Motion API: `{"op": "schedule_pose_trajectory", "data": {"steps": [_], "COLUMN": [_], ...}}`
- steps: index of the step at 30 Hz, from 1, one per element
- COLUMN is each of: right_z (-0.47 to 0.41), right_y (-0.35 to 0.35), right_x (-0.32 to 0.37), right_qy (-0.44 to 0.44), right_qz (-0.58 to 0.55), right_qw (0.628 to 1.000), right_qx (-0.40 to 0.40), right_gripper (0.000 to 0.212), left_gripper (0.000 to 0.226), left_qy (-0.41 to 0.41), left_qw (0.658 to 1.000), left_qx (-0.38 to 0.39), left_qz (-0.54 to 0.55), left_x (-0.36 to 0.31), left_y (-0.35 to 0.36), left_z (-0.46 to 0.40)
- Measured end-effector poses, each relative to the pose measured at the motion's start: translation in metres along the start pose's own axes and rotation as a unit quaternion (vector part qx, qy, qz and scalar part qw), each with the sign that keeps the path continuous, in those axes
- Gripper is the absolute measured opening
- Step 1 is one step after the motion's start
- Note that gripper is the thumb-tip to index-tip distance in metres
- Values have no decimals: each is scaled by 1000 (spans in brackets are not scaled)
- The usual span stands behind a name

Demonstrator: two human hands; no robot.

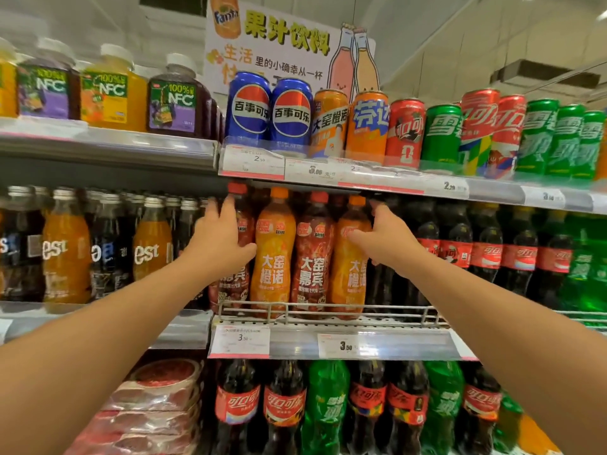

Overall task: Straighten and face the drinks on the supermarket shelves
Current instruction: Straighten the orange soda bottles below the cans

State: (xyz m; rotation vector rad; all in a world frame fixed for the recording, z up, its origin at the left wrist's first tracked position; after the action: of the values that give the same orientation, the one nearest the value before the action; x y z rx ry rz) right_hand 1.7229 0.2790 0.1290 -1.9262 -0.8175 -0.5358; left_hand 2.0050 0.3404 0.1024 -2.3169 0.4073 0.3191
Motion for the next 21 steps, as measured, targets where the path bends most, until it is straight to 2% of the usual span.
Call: {"op": "schedule_pose_trajectory", "data": {"steps": [2, 5, 8, 12, 16, 21], "right_z": [-7, -12, -14, -17, -13, -12], "right_y": [3, 12, 15, 12, 9, 8], "right_x": [-2, -5, -4, -5, -9, -14], "right_qy": [14, 20, 5, -9, -22, -22], "right_qz": [9, 26, 45, 45, 22, 42], "right_qw": [1000, 998, 998, 998, 998, 997], "right_qx": [15, 47, 49, 46, 46, 54], "right_gripper": [71, 69, 57, 52, 60, 69], "left_gripper": [99, 92, 86, 103, 94, 90], "left_qy": [8, 8, 0, -35, -54, -67], "left_qw": [1000, 998, 998, 998, 998, 995], "left_qx": [20, 0, -31, -42, -10, -3], "left_qz": [20, 62, 52, 35, -6, 75], "left_x": [0, 1, 2, 6, 5, 7], "left_y": [4, 1, -9, -18, -16, -11], "left_z": [-1, -1, -1, -5, -6, -6]}}
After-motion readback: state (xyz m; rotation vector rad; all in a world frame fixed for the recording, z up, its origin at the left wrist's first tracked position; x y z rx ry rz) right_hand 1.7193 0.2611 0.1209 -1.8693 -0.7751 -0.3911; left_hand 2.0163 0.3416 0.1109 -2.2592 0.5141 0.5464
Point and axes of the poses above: each hand's wrist, its own z-axis away from the middle knuckle, its own y-axis out of the palm, x = y × z, the point moved 9 cm from there along -z, towards the middle knuckle, and after that the axes turned 10 degrees about y, right-handed, at the moved point
